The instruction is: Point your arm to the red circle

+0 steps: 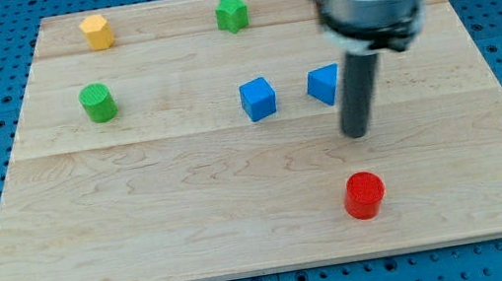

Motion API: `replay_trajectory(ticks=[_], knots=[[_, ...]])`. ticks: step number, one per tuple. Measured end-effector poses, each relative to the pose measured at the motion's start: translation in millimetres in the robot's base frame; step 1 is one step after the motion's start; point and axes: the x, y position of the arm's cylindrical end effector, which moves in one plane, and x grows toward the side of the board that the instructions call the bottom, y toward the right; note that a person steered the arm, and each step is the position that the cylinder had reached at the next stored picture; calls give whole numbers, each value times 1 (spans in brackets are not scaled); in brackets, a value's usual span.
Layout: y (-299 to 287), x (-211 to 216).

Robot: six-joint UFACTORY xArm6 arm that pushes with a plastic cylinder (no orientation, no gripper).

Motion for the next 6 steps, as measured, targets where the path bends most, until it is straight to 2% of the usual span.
replay_trajectory(ticks=[1, 2, 3, 5, 6], knots=[[38, -48], [43, -32], [104, 11], [113, 44], [112, 84]])
